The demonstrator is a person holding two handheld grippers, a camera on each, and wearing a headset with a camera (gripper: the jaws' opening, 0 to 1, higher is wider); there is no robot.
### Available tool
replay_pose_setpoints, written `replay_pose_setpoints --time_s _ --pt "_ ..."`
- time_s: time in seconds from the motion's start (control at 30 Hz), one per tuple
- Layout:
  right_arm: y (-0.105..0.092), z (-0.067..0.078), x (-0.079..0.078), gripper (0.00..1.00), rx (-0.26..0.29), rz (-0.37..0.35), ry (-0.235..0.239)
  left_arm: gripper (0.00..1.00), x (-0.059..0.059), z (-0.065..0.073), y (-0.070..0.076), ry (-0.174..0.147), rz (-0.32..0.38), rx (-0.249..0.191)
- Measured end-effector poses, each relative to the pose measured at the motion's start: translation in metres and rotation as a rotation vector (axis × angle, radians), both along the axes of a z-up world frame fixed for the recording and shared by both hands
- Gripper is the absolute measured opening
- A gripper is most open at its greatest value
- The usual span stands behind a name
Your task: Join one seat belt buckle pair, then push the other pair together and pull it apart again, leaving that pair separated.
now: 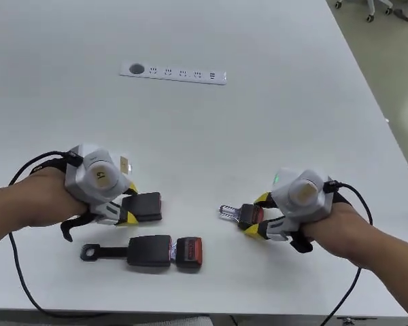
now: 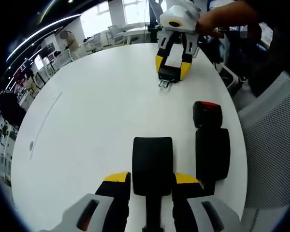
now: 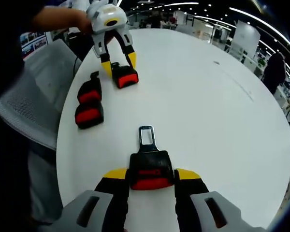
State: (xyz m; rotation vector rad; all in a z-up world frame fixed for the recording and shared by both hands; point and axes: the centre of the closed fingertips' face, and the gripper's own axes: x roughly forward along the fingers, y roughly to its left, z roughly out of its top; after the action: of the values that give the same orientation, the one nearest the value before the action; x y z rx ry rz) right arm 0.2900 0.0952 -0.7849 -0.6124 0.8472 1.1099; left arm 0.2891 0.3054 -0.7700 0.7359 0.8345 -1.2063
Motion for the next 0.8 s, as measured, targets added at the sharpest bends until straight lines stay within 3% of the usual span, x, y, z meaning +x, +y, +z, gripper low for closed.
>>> replay_pose_setpoints --time_s 0.17,0.2,0.27,0.47,0.57,0.8 --pt "0.001 -0.002 0.002 0.33 0.014 0.017 0.008 0.34 -0.004 -0.007 0.002 0.002 -0.044 0.032" --pt "0.002 -0.001 0.003 0.33 0.019 0.024 0.007 0.34 -0.004 -0.005 -0.001 0.004 -0.051 0.017" --pt "0.004 -0.001 0.002 0.33 0.019 0.040 0.006 0.34 -0.004 -0.005 0.001 0.015 -0.042 0.028" --pt "0.007 -0.002 0.001 0.33 -0.019 0.088 0.016 0.34 -0.005 -0.005 0.000 0.016 -0.081 0.026" --pt "0.014 0.001 -0.003 0.33 -0.022 0.107 0.018 0.34 -0.005 -0.005 -0.001 0.001 -0.108 0.046" --pt "0.032 0.002 -0.001 0.33 -0.010 0.126 0.018 0.33 -0.004 -0.007 0.000 0.005 -0.129 0.070"
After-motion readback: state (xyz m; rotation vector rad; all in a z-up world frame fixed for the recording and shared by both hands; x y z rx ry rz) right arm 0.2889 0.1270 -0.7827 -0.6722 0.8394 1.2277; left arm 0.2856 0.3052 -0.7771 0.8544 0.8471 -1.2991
